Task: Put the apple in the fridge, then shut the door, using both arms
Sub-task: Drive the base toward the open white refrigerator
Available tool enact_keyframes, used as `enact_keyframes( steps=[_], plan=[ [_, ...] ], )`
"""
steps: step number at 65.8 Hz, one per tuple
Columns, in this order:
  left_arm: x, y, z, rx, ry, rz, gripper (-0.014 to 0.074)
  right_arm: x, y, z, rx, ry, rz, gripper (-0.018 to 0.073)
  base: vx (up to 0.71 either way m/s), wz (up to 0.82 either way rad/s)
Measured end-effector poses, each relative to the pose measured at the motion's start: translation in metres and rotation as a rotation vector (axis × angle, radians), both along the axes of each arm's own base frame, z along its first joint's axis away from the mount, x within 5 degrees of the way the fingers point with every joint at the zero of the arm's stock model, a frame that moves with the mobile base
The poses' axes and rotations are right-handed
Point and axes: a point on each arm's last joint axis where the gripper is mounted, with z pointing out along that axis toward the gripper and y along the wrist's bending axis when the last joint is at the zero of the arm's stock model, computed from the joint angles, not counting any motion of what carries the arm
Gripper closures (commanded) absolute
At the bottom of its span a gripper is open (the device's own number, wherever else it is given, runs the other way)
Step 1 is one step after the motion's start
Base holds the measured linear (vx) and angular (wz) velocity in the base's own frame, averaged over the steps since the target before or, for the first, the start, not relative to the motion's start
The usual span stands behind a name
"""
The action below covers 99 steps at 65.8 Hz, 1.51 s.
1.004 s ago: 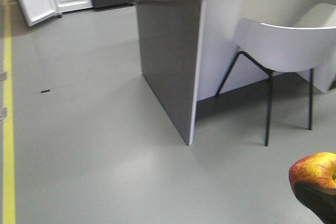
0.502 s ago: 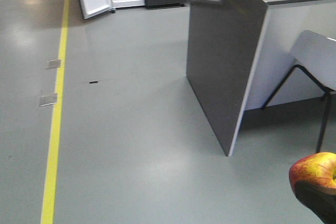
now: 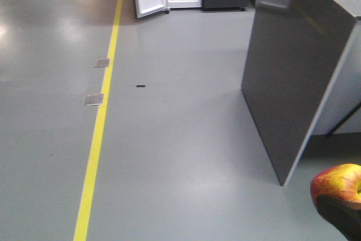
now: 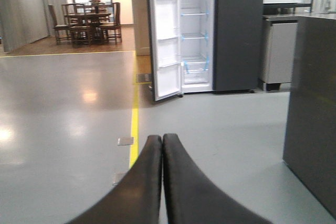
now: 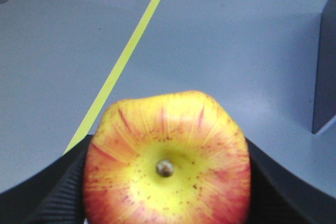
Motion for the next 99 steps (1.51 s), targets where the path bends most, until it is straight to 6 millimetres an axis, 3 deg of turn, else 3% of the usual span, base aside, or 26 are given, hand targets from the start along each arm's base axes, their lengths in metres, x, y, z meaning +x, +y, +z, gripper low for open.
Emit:
enact_keyframes(
  steps=[99],
  plan=[
    [0.0, 0.0, 0.0, 0.0, 0.0, 0.0, 0.0602, 0.0, 0.0, 0.0, 0.0, 0.0, 0.0, 0.0215, 0.12, 0.06]
  ],
)
